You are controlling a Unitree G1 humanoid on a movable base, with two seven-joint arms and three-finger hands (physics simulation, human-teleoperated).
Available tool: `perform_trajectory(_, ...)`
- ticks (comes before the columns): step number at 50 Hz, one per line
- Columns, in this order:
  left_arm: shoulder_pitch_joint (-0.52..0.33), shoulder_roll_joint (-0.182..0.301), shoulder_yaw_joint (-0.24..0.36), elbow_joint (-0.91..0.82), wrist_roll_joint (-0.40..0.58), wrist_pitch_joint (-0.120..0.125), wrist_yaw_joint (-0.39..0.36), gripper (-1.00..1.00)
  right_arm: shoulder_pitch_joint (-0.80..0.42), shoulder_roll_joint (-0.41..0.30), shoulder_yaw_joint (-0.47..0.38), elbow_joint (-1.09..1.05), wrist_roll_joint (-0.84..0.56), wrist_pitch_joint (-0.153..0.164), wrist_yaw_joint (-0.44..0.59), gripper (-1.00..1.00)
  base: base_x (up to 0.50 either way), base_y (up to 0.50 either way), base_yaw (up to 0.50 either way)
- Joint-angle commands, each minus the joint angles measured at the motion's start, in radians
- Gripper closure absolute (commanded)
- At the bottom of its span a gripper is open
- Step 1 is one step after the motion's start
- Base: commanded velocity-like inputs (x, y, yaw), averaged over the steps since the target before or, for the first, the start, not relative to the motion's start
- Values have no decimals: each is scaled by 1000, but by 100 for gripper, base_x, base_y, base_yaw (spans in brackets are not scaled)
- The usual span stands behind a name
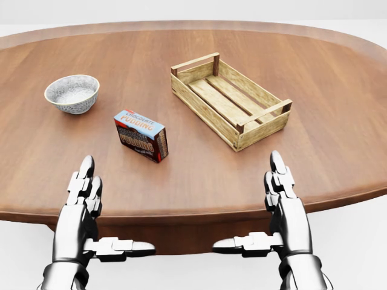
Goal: Pick up the chocolate pudding and put it in the tray.
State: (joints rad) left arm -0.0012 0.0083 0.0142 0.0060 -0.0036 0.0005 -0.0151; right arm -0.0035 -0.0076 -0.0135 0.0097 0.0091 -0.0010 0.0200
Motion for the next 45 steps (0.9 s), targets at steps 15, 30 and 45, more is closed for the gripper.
perform_trajectory(15,-9,15,22,35,22,8,-18,-100,7,-12,-12,3,-17,-35,33,-100,0,0,0)
perform_trajectory(30,-16,15,22,54,28,15,-12,-100,179,27,159,-1056,-325,-48,-11,-100,0,0,0)
perform_trajectory(45,-20,16,23,64,28,11,-11,-100,189,198,152,-1057,-386,-86,137,-100,0,0,0)
